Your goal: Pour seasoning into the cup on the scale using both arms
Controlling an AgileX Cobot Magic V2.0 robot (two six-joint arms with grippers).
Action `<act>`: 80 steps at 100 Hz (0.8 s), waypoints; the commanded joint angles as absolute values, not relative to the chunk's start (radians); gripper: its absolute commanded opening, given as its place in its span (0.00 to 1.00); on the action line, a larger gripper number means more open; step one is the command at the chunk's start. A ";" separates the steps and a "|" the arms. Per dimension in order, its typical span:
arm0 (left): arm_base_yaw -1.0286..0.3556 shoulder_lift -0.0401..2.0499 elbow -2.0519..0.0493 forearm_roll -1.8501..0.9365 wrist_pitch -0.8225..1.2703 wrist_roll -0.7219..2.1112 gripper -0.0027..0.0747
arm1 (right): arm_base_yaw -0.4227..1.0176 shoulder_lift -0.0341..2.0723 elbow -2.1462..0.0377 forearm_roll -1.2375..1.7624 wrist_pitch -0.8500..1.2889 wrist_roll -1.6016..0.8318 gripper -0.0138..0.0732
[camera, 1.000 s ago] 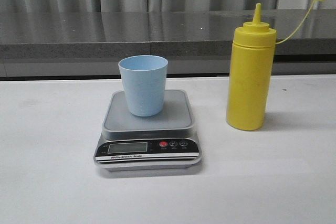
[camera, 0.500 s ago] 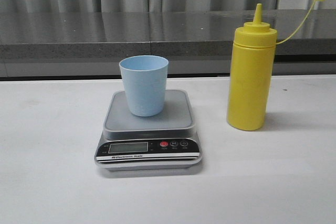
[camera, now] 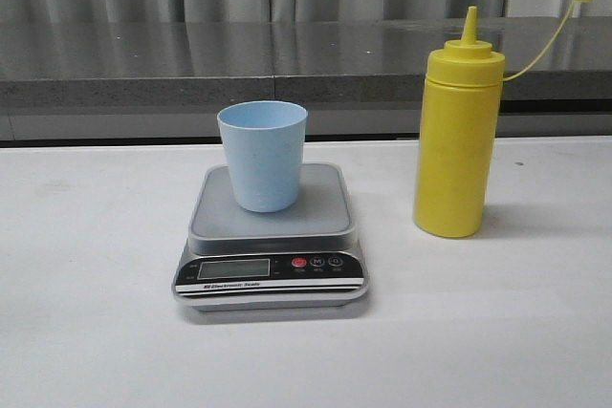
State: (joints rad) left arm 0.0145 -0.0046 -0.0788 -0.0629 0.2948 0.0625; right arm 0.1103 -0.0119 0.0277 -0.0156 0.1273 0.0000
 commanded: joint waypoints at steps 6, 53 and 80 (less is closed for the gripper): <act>0.016 -0.032 -0.070 -0.061 0.165 0.055 0.01 | 0.107 -0.030 0.006 -0.027 0.039 0.000 0.08; 0.016 -0.032 0.042 -0.054 0.036 -0.051 0.01 | 0.107 -0.030 0.006 -0.027 0.039 0.000 0.08; 0.014 -0.032 0.042 -0.017 0.034 -0.051 0.01 | 0.107 -0.030 0.006 -0.027 0.039 0.000 0.08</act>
